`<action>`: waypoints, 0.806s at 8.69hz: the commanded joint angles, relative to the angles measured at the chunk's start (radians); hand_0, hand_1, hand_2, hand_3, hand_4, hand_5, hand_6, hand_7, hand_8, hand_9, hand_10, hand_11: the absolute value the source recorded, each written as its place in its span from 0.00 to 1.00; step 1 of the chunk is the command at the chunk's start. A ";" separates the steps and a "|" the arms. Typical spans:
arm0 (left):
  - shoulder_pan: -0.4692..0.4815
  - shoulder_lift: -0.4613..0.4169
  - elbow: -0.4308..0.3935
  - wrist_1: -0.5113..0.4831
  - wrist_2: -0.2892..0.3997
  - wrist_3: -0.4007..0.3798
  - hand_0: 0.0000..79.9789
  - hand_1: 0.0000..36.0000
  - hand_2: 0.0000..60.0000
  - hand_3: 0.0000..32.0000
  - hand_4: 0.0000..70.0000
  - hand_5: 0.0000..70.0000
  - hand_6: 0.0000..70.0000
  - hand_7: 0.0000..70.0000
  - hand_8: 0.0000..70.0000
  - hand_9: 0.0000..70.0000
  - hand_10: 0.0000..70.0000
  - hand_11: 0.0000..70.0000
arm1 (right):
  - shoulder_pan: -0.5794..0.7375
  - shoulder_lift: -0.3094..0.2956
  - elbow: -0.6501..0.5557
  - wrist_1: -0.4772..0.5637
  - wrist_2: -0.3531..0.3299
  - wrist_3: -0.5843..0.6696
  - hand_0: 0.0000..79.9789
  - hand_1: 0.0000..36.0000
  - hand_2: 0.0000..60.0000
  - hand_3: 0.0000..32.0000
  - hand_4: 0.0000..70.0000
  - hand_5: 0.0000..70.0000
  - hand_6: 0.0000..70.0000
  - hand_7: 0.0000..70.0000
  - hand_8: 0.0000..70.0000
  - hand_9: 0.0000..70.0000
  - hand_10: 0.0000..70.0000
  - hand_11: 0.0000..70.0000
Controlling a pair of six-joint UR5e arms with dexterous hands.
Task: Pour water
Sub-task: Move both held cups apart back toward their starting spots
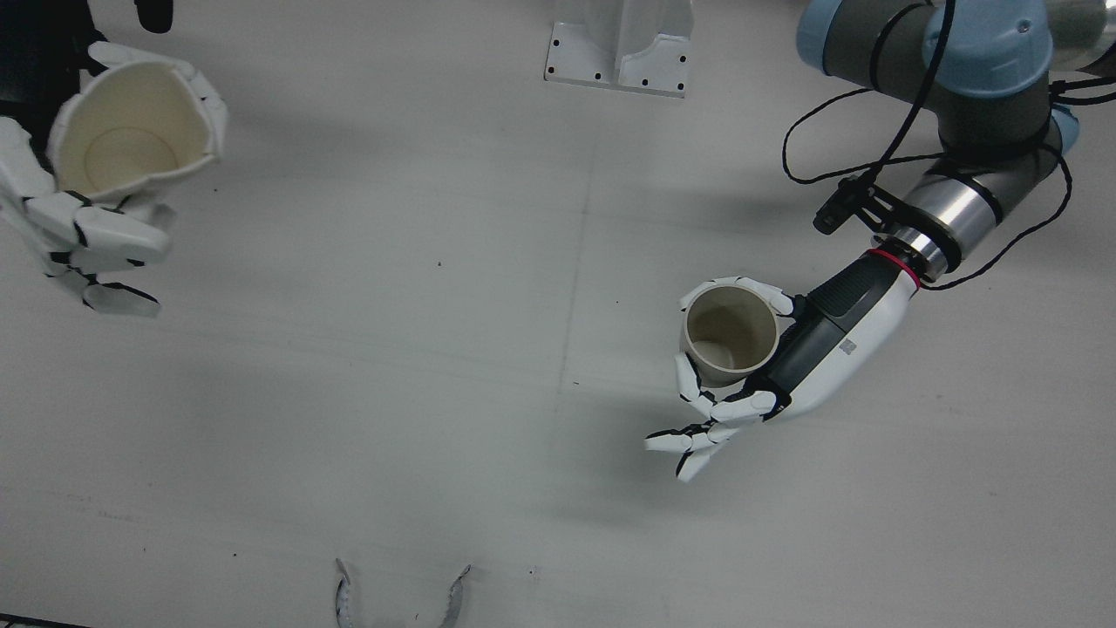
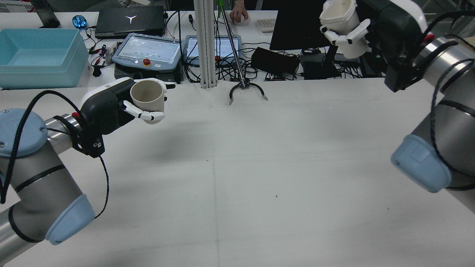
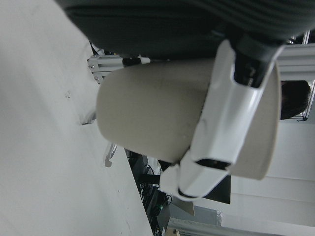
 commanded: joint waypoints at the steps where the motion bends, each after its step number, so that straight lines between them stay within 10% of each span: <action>1: -0.030 0.285 -0.094 -0.228 0.016 -0.066 1.00 1.00 0.76 0.00 1.00 1.00 0.21 0.29 0.08 0.07 0.10 0.20 | 0.254 -0.276 -0.098 0.410 -0.058 0.131 1.00 1.00 1.00 0.36 0.19 0.37 0.58 1.00 0.59 0.81 0.32 0.54; 2: -0.042 0.338 -0.098 -0.293 0.041 -0.066 1.00 1.00 0.72 0.00 1.00 1.00 0.20 0.28 0.08 0.07 0.10 0.20 | 0.302 -0.302 -0.254 0.607 -0.123 0.180 1.00 1.00 1.00 0.27 0.24 0.37 0.63 1.00 0.61 0.85 0.33 0.56; 5: -0.071 0.475 -0.082 -0.468 0.064 -0.061 1.00 1.00 0.73 0.00 1.00 1.00 0.21 0.28 0.08 0.07 0.11 0.22 | 0.323 -0.437 -0.702 1.203 -0.137 0.271 1.00 1.00 1.00 0.73 0.05 0.39 0.63 1.00 0.64 0.87 0.37 0.62; 7: -0.064 0.503 -0.020 -0.563 0.061 -0.031 1.00 1.00 0.73 0.00 1.00 1.00 0.21 0.29 0.09 0.08 0.12 0.23 | 0.307 -0.389 -1.013 1.427 -0.119 0.258 1.00 1.00 1.00 0.73 0.09 0.40 0.66 1.00 0.68 0.92 0.37 0.61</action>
